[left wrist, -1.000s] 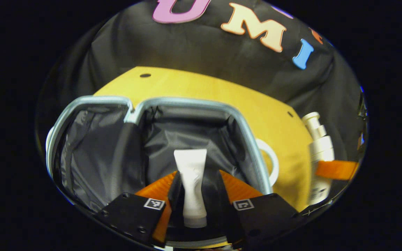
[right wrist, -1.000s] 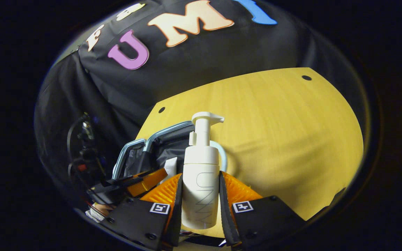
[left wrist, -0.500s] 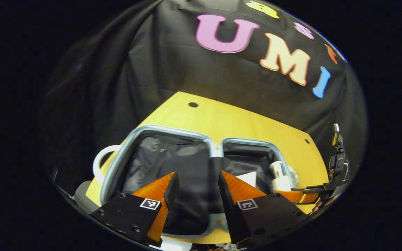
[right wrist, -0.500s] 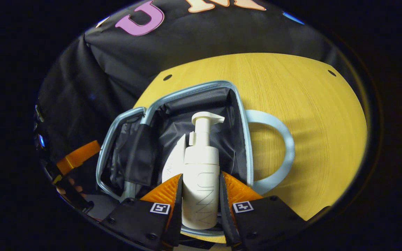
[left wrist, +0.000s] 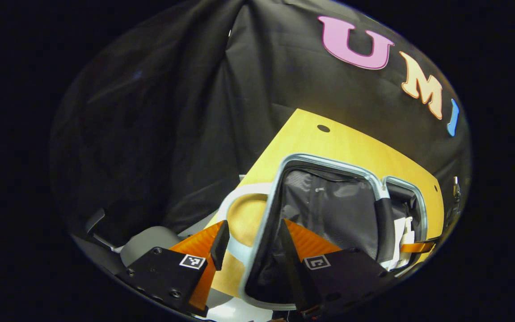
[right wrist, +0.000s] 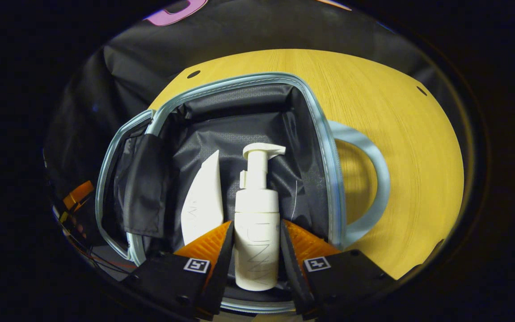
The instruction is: First open the suitcase, pack the skin care products into it, and then close the suitcase.
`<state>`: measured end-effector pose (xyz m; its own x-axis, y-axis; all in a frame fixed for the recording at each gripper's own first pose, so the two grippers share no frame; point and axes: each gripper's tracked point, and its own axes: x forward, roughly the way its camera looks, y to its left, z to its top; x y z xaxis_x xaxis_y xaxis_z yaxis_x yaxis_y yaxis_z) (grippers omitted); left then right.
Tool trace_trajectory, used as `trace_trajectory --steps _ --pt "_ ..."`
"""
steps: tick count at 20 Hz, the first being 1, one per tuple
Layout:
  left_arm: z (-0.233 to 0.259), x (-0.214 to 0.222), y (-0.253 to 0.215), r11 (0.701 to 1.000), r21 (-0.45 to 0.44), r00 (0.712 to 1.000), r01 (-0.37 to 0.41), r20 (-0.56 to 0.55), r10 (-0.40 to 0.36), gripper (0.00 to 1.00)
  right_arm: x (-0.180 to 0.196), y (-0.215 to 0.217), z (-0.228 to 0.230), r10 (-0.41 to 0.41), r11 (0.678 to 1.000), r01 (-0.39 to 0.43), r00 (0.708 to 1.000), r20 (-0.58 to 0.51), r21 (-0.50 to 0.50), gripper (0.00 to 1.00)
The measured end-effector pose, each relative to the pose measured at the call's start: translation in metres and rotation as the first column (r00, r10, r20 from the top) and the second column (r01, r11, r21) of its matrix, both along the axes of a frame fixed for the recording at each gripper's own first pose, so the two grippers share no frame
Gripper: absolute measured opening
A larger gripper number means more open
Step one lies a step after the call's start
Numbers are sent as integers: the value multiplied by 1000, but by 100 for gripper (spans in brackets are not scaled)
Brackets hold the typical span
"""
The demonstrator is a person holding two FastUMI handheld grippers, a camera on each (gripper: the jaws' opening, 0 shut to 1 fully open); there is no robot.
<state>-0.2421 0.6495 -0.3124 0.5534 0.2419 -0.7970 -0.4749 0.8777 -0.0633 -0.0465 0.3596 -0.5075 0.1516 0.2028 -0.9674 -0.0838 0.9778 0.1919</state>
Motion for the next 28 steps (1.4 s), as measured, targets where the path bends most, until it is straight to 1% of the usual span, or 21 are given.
trace_trajectory --steps 1,2,4,5,7,8,9,11,13,15,16,17,18,19,20,21,22,23,24,26,28 --pt "-5 0 4 1000 6 1000 0 0 0 65 2 4 6 -6 1000 6 1000 10 24 67" --pt "-7 2 6 1000 5 1000 4 -4 -4 65 5 8 13 -10 999 9 999 32 49 81" --pt "-6 4 8 1000 -12 1000 -1 -4 1 69 15 10 35 -11 995 0 994 104 104 85" --pt "-10 5 10 1000 -29 1000 -5 -2 5 65 23 8 49 -15 992 -5 988 156 129 91" --pt "-10 12 11 996 -84 999 -21 26 24 69 32 9 75 -28 988 -11 970 240 157 92" --pt "-13 11 11 994 -107 999 -22 23 25 65 34 11 83 -36 987 -8 963 268 161 87" --pt "-16 8 13 993 -116 1000 -23 14 25 64 37 12 89 -46 986 -2 958 284 166 92" --pt "-17 10 11 988 -152 999 -20 22 24 70 42 2 99 -76 984 24 952 296 176 92" --pt "-12 15 9 981 -192 997 -12 67 25 65 50 -12 103 -105 984 55 948 301 170 92" --pt "-25 12 11 977 -210 999 -34 32 42 64 51 -12 104 -121 983 71 945 304 170 92" --pt "-33 8 9 974 -223 999 -50 4 52 65 51 -12 103 -121 983 72 944 305 167 87" --pt "-39 9 8 970 -237 998 -62 -6 63 65 50 -12 104 -121 983 72 944 306 167 92" --pt "-44 8 9 965 -249 997 -79 -21 77 65 51 -13 106 -124 983 75 943 309 166 87" --pt "-52 10 11 962 -258 996 -90 -31 85 62 52 -16 108 -125 983 75 941 314 166 92" --pt "-60 9 14 959 -262 994 -106 -50 96 60 52 -19 111 -126 984 76 939 321 164 87" --pt "-68 9 14 956 -270 992 -118 -73 102 54 53 -22 116 -126 984 76 935 331 160 92" --pt "-73 1 17 956 -253 984 -151 -131 121 55 54 -23 118 -125 985 75 931 344 156 92" --pt "-67 4 18 952 -261 985 -158 -113 132 18 55 -27 122 -122 986 72 926 358 149 92" --pt "-61 11 12 953 -276 990 -124 -93 102 10 55 -31 125 -118 987 68 922 368 145 92" --pt "-28 20 3 971 -233 998 -61 -26 57 3 59 -40 135 -104 989 50 907 408 141 87" --pt "4 25 2 980 -197 999 -33 18 38 2 60 -44 141 -88 990 30 895 437 138 92"
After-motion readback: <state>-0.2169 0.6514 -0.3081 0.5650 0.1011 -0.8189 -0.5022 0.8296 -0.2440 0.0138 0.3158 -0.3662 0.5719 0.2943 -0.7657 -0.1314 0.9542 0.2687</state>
